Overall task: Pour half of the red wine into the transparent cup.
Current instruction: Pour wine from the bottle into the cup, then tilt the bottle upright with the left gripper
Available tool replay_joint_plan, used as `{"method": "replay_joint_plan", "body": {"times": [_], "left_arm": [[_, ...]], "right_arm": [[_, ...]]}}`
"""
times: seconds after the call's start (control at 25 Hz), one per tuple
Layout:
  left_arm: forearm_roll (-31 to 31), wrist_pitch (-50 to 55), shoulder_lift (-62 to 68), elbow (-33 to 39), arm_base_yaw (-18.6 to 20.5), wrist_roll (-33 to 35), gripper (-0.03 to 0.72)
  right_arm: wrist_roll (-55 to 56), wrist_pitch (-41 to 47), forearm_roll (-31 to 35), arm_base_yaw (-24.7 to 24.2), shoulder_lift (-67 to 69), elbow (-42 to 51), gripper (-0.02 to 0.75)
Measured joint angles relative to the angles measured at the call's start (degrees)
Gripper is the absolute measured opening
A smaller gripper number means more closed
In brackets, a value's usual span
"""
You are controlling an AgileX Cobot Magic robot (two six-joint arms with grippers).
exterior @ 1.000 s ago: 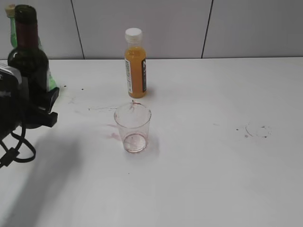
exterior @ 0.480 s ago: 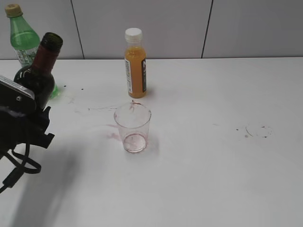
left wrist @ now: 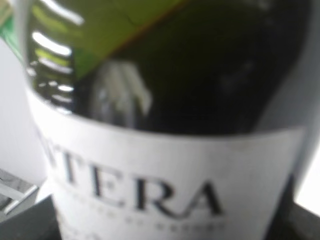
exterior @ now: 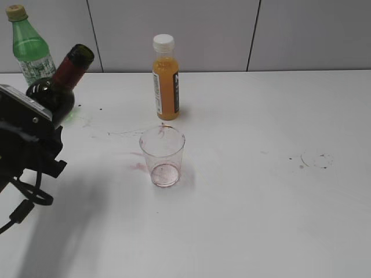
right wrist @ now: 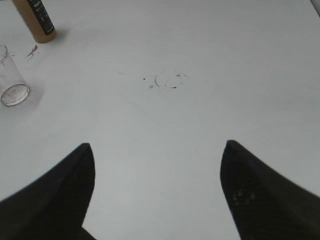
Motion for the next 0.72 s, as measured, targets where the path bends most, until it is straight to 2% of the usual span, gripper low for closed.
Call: {"method": "replay_joint_plan", "body": {"times": [0.28, 0.72], "left_arm": [[0.2, -0.3, 0.1, -5.2, 0.0, 5.2, 0.545], [4.4, -0.4, 5.4, -5.7, 0.0, 16.6, 0.545]], "right_arm": [[0.0, 0.0, 0.0, 0.0, 0.0, 0.0, 0.590], [0.0, 0.0, 0.0, 0.0, 0.0, 0.0, 0.590]]}}
